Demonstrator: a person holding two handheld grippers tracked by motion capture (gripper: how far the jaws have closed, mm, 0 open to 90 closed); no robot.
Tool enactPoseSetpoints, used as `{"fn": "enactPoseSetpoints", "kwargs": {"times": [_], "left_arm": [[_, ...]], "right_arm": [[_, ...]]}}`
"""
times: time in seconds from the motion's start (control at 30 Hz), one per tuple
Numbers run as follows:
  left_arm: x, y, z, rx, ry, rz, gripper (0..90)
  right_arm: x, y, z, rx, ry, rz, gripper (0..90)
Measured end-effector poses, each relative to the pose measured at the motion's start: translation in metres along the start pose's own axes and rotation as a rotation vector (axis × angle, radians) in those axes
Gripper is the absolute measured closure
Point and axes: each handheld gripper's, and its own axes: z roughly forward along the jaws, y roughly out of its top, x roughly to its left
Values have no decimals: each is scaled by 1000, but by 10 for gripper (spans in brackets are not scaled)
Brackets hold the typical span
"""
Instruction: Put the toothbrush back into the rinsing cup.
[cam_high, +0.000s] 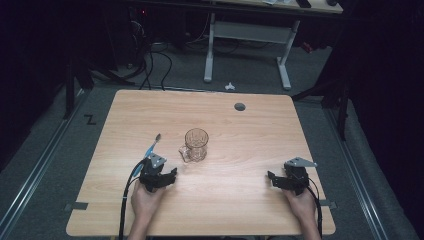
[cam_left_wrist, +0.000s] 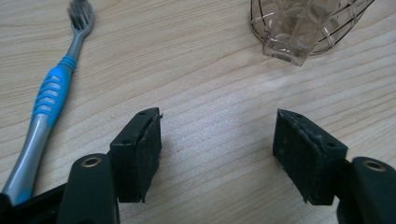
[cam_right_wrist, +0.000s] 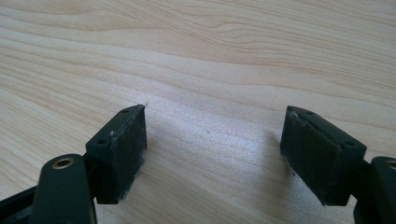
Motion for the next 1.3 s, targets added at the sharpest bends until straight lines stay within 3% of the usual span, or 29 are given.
{"fn": "enactPoseSetpoints", "kwargs": {"times": [1.17,1.3], "left_arm": [[-1,1,2,4,-3,3,288],[-2,2,2,13,-11,15,240]], "right_arm": [[0,0,0,2,-4,8,229],[0,0,0,2,-4,8,229]]}}
